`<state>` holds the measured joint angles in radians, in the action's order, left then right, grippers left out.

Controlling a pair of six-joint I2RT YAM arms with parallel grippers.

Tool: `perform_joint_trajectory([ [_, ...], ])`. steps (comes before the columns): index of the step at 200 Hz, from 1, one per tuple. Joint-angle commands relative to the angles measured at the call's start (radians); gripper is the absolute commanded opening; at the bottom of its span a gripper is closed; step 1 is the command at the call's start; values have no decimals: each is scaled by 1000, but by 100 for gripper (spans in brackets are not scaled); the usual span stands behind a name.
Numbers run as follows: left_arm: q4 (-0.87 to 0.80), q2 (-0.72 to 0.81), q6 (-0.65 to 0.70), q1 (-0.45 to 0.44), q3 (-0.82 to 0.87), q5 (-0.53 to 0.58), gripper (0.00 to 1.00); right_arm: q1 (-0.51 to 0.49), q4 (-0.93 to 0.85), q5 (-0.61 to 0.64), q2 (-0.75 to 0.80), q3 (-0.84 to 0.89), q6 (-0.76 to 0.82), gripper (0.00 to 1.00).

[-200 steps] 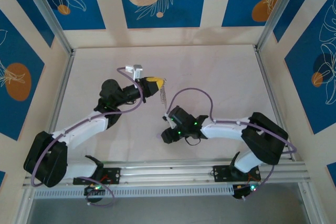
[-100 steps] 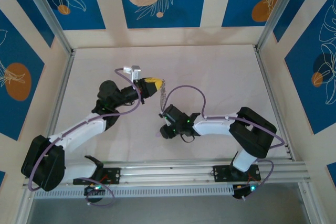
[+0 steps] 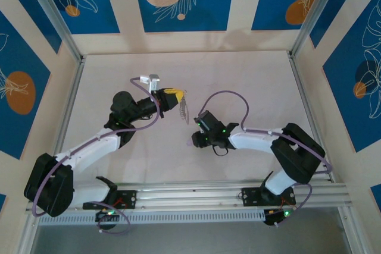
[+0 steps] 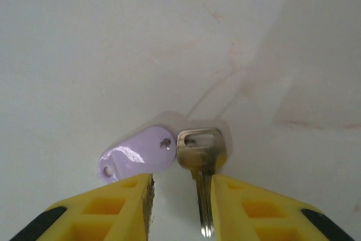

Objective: Put the keys on the keyring

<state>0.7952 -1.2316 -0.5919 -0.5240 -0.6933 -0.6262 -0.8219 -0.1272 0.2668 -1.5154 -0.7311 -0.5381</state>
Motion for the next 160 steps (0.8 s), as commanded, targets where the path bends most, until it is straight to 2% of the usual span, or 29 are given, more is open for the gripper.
perform_joint_trajectory([
  [1,50,4,12,9,-2,8,0,22,-43,21,79,24,-158,33],
  [30,58,-15,7,10,-11,5,0,40,-33,2,144,59,-314,30],
  [61,70,-26,1,10,-14,10,0,47,-30,-11,156,58,-361,30],
  [95,69,-29,-3,12,-22,10,0,80,-21,-52,104,38,-357,25],
  [160,49,-23,5,21,-23,24,0,53,-22,-44,8,-20,-525,25],
])
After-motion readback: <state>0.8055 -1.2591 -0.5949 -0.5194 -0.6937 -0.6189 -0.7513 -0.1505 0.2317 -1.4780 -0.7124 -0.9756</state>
